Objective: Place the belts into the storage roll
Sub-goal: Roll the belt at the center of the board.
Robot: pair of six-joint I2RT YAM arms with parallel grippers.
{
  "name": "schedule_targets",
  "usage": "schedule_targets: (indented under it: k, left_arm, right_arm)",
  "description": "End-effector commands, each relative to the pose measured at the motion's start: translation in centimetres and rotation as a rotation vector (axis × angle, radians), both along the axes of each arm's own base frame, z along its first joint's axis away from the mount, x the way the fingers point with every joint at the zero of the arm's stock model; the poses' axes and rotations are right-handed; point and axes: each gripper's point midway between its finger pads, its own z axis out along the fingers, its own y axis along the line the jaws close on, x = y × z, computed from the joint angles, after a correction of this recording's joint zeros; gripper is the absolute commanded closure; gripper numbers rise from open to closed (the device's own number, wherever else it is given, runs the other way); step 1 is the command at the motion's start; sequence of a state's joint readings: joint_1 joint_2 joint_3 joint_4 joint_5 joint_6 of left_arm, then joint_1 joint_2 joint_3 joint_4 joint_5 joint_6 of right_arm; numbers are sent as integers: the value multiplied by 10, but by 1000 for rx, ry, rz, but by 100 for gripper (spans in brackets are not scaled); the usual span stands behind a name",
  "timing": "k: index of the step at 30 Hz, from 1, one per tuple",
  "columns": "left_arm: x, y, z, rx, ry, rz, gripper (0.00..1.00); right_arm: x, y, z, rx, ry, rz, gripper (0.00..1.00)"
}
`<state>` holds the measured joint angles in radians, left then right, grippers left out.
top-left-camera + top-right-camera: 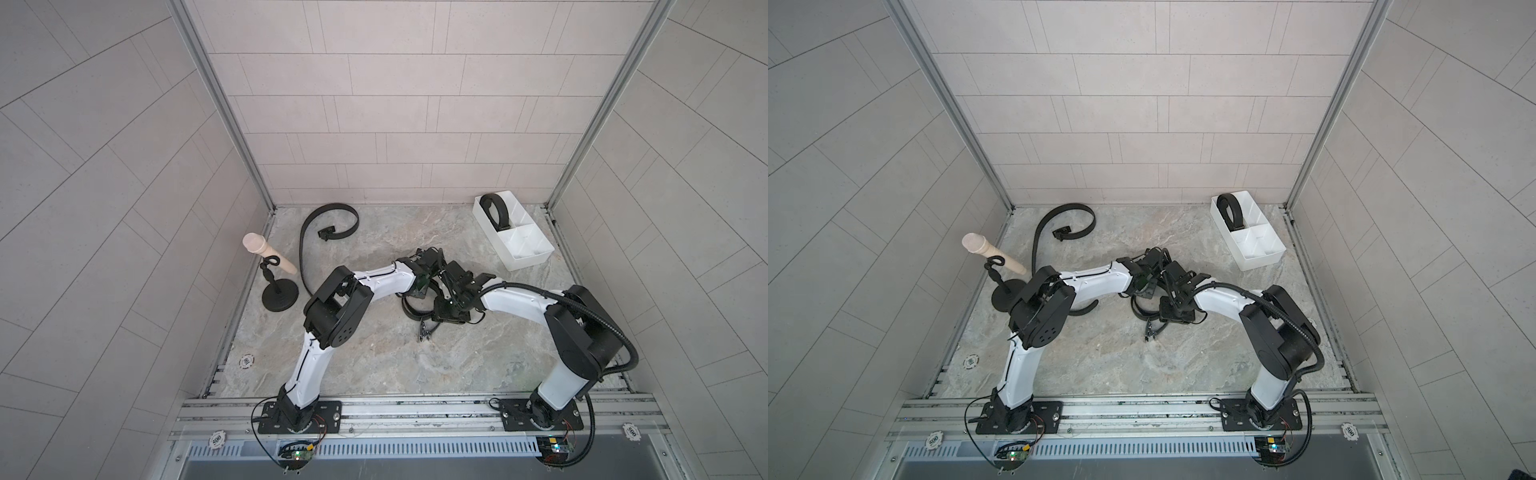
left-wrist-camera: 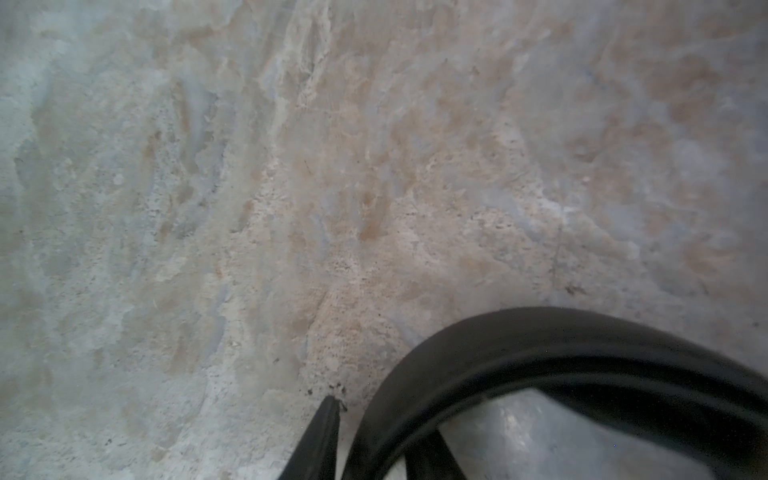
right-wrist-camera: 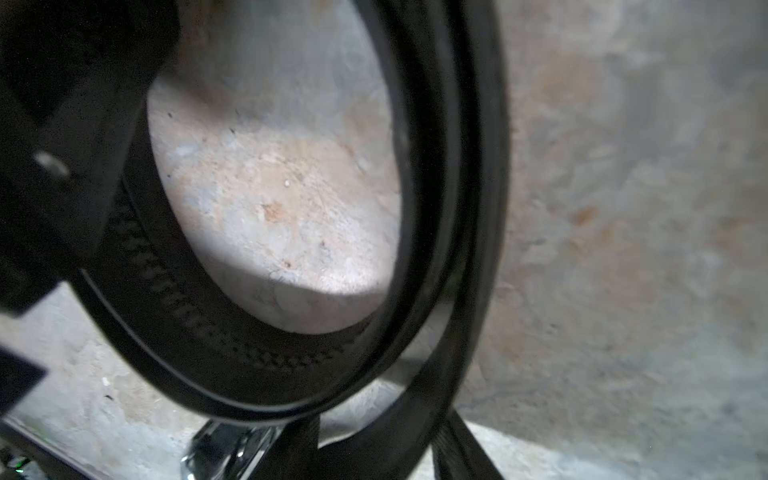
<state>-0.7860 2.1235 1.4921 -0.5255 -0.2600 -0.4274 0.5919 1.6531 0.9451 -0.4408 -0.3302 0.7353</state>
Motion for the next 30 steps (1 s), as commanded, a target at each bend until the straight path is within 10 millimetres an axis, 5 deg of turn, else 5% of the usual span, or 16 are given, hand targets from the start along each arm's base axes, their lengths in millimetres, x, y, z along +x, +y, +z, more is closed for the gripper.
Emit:
schedule_targets:
  k: [1, 6, 10, 12, 20, 25, 30]
  left_arm:
    - [-29, 0, -16, 17, 90, -36, 60]
    - [-29, 4, 3, 9, 58, -45, 36]
    - [-26, 4, 34, -17, 1, -50, 10]
    - [-27, 6, 52, -25, -33, -50, 5]
    - [-79, 15, 87, 15, -130, -147, 4]
    - [-115, -7, 86, 94, -139, -371, 8]
    - [-124, -25, 83, 150, -135, -463, 13]
  right_arm:
    - [3, -5, 19, 45, -55, -35, 49]
    - [4, -22, 26, 57, -53, -58, 46]
    - [5, -34, 25, 31, -42, -56, 42]
    - [5, -39, 23, 21, -34, -59, 39]
    - [7, -73, 28, -24, -44, -132, 32]
    - [3, -102, 28, -23, -40, -189, 30]
    - [2, -108, 31, -22, -43, -195, 29]
